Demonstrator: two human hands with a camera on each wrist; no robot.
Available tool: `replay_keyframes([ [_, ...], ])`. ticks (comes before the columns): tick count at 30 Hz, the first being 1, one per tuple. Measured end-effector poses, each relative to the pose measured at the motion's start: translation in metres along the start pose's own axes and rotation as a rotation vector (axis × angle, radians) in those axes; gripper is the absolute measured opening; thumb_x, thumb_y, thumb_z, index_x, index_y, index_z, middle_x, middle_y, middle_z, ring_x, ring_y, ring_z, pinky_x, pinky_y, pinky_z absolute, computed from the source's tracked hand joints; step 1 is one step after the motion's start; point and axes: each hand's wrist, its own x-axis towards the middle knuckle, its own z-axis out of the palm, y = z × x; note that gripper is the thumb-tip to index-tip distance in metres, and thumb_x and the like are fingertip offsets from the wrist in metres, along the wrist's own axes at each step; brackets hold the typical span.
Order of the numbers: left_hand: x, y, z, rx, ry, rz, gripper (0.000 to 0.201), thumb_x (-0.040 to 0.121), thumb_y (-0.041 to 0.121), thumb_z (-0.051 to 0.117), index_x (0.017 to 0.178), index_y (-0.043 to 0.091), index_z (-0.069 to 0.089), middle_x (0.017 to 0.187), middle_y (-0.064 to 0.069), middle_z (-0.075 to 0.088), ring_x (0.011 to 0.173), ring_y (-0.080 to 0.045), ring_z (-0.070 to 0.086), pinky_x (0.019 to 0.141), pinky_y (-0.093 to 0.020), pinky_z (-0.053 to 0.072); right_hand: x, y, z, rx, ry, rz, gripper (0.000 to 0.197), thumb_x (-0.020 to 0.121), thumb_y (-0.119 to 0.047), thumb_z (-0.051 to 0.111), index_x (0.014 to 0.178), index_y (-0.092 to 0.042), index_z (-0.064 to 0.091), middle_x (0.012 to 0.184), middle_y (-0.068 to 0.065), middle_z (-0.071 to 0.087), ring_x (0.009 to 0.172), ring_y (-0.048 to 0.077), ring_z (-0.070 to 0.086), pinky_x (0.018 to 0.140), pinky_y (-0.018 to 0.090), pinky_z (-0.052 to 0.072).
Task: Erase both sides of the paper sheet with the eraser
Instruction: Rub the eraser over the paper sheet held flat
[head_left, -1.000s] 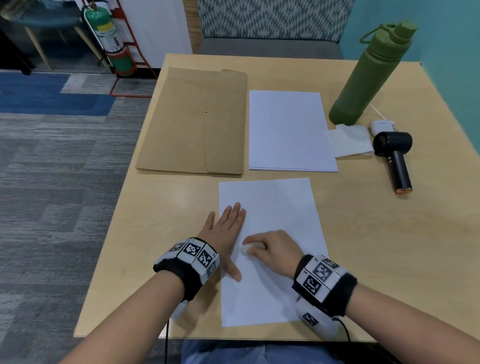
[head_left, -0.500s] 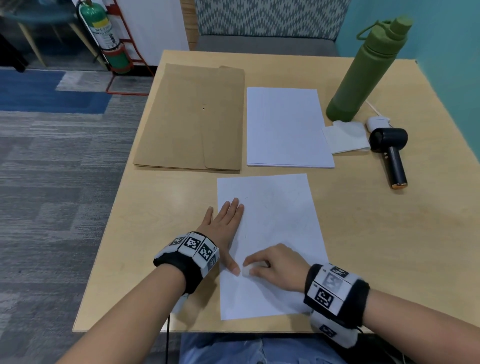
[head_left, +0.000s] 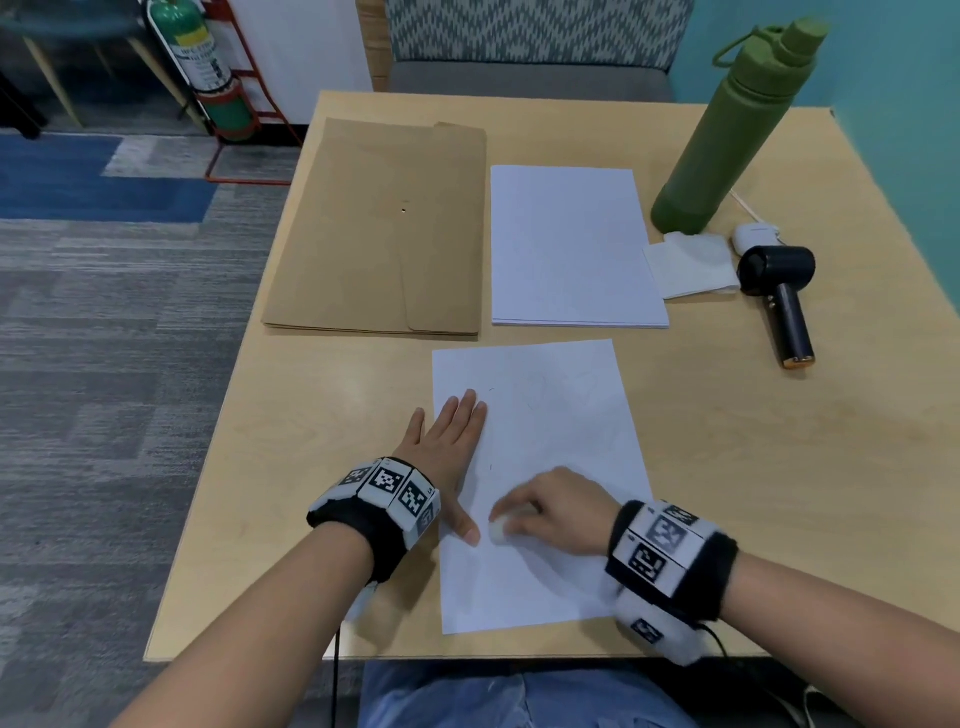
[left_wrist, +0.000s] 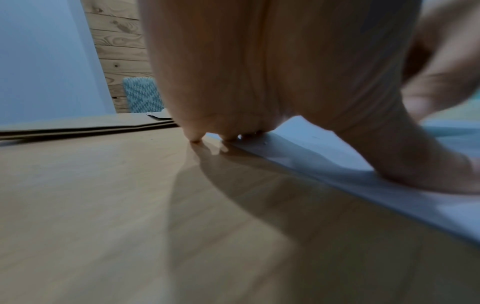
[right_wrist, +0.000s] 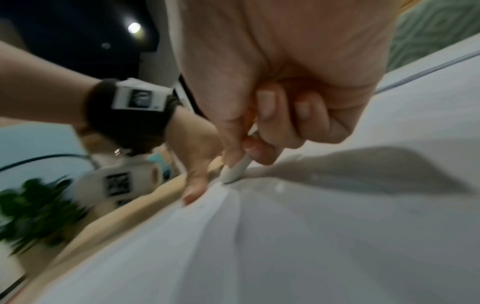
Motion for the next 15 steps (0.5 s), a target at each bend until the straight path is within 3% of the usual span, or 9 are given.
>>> replay_keyframes([
  [3,-0.002,0.002,-0.002,0.019,-0.015,-0.010,0.145,0.060,0.055,0.080,0.143,0.012,-0.030,0.150,-0.003,-0.037,0.140,-0.020,-0.029,0.112,-0.046,-0.016,0.012,-0.004,-0.004,0.106,0.176,0.040,0.026,0.088,-0.029,0.055,0.112,-0.028,0.064,0.118,-0.002,0.067,0.111,0.015,0.058,0.095,0.028,0.044],
  [7,-0.004,0.006,-0.005,0.073,-0.028,-0.009,0.141,0.064,0.056,0.077,0.143,0.009,-0.029,0.150,-0.007,-0.036,0.140,-0.023,-0.029,0.111,-0.048,-0.018,-0.004,0.006,0.011,0.117,0.120,0.056,0.026,0.088,-0.031,0.054,0.113,-0.029,0.063,0.118,-0.002,0.067,0.110,0.016,0.059,0.095,0.032,0.045],
  [11,-0.004,0.021,-0.001,0.104,-0.037,0.035,0.125,0.077,0.043,0.073,0.143,0.007,-0.026,0.151,-0.008,-0.034,0.142,-0.024,-0.025,0.113,-0.046,-0.013,0.003,0.004,0.000,0.105,0.076,0.065,0.028,0.086,-0.033,0.056,0.112,-0.027,0.064,0.116,0.001,0.066,0.107,0.018,0.058,0.090,0.029,0.044],
  [15,-0.004,0.019,0.003,0.056,-0.043,0.065,0.132,0.070,0.049,0.075,0.143,0.008,-0.027,0.150,-0.006,-0.035,0.141,-0.023,-0.027,0.113,-0.045,-0.014,0.014,-0.004,-0.007,0.162,0.184,0.092,0.024,0.085,-0.028,0.056,0.107,-0.026,0.066,0.109,0.004,0.068,0.102,0.021,0.059,0.083,0.029,0.044],
])
